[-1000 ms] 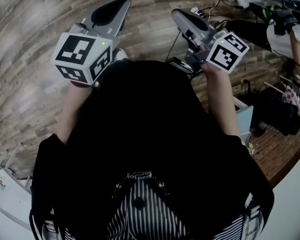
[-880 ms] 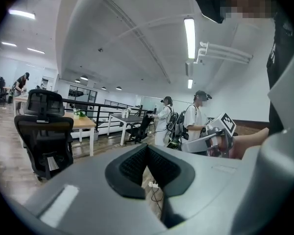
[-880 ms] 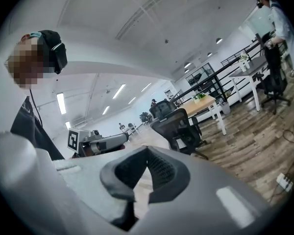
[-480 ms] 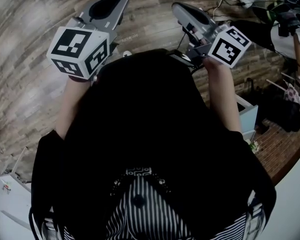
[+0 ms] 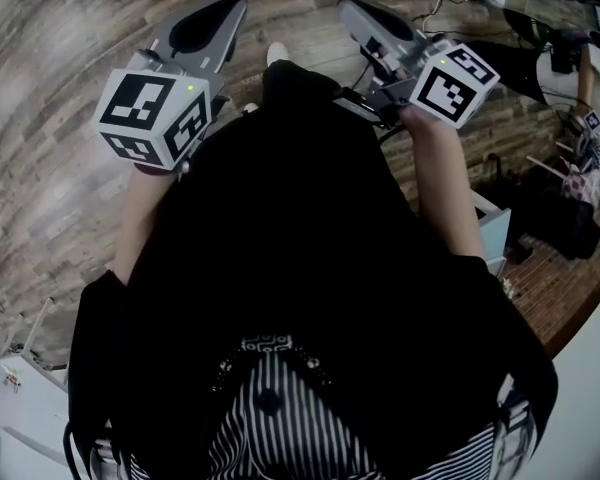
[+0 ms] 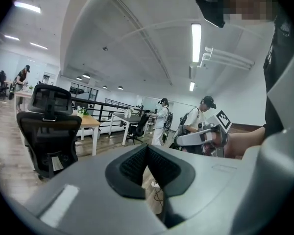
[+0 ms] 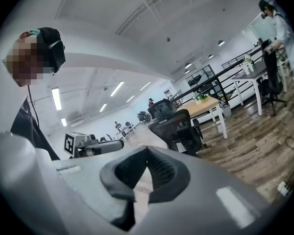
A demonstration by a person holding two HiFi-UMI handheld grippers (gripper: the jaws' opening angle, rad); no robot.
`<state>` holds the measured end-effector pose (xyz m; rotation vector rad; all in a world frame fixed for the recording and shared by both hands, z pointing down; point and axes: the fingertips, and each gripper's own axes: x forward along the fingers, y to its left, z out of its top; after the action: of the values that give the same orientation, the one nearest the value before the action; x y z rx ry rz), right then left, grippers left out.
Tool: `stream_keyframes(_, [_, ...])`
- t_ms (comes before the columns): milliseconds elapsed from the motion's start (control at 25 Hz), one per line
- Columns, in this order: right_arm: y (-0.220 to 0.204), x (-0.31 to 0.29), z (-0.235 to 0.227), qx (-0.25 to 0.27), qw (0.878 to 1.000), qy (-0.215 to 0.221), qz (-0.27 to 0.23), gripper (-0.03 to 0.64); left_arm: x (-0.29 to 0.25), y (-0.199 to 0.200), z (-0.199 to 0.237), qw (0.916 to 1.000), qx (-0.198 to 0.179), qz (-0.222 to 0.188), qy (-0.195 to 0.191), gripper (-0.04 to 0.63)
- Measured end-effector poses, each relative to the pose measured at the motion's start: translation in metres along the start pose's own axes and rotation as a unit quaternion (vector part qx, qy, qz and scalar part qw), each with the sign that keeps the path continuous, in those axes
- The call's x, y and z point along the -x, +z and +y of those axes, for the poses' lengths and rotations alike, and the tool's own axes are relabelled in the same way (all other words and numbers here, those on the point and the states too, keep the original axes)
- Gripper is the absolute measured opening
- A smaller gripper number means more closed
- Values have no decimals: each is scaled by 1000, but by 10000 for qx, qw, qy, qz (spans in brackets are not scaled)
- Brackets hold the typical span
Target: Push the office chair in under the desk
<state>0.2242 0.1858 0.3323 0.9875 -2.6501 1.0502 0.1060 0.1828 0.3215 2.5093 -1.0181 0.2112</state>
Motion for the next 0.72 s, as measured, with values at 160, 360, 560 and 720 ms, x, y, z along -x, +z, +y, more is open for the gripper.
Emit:
stream_keyframes(160, [22,-65,-47,-121,9997,115,186,0,-36,1,67,9996,211,73,173,3])
stream_keyframes(360, [46,-87,-48,-31,9993,297,203,0,-41,18,85,9993,182,13,326,3])
stream_keyframes(560, [57,-85,-25,42,9987,482,160,0,-21,39,79,9989,66,-126,454,3])
stream_keyframes(720, [86,-95,-16,92,9985,508,165,0,-16,67,89,9984,11,-129,542,3])
